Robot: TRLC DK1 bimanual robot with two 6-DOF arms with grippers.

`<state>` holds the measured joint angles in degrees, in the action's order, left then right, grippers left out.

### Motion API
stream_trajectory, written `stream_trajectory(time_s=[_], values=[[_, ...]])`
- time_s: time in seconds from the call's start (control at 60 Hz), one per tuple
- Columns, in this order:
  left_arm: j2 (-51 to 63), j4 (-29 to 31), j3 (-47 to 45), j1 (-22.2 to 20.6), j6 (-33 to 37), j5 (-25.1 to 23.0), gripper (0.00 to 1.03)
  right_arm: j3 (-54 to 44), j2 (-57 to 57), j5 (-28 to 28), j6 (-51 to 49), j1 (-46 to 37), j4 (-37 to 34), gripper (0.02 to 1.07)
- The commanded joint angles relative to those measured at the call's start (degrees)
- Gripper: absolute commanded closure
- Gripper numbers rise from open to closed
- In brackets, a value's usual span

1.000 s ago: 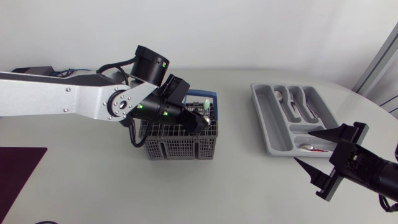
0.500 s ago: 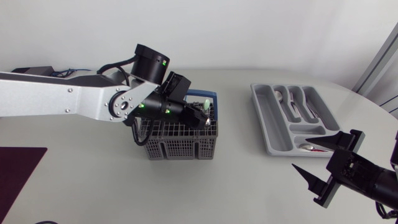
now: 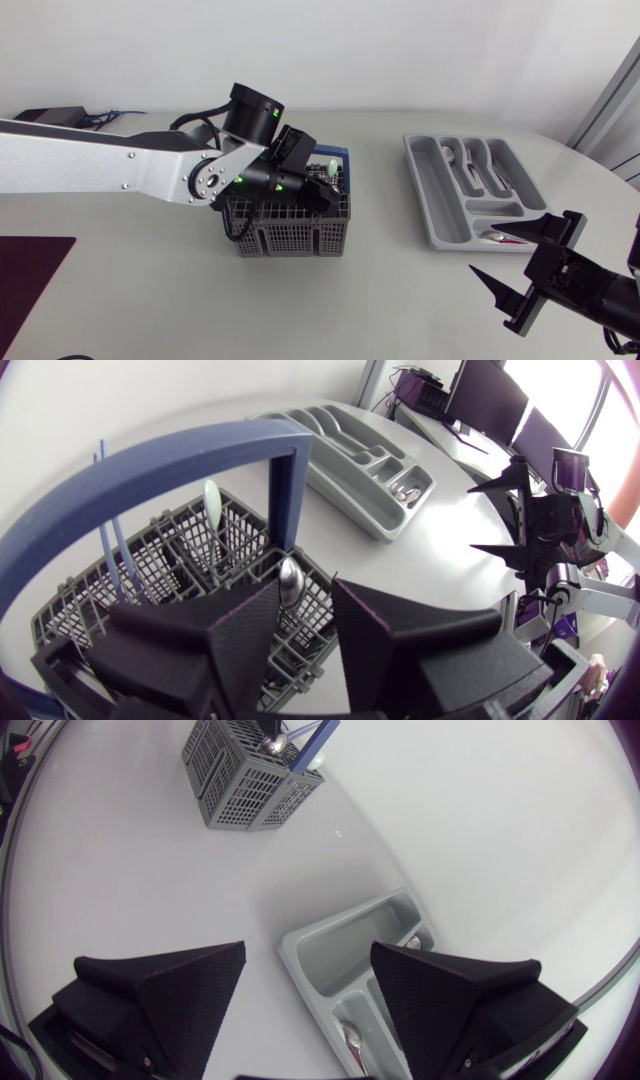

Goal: Unload the cutlery basket into the drawer organizer.

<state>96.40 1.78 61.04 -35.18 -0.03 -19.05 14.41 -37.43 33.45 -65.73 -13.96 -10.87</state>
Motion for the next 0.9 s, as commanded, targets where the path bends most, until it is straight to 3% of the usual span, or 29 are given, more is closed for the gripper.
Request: stream_trajectory(time_s=[0.0, 0.05, 0.217, 0.883], values=[[1.2, -0.5, -1.7, -0.5, -0.7, -0.3, 0.62, -2.0, 0.3, 0.7, 1.5, 0.3, 0.4, 0.17], [1.3, -0.6, -1.8, -0.5, -0.6, -0.3, 0.63, -2.3, 0.3, 0.7, 1.5, 0.3, 0.6, 0.17], [1.4, -1.3, -2.1, -0.9, -0.6, -0.3, 0.83, -2.5, 0.4, 0.7, 1.6, 0.3, 0.8, 0.17], [1.8, -2.9, -2.9, -1.2, 0.8, -0.3, 0.88, -3.9, 3.8, 0.7, 2.1, 0.4, -0.4, 0.17]])
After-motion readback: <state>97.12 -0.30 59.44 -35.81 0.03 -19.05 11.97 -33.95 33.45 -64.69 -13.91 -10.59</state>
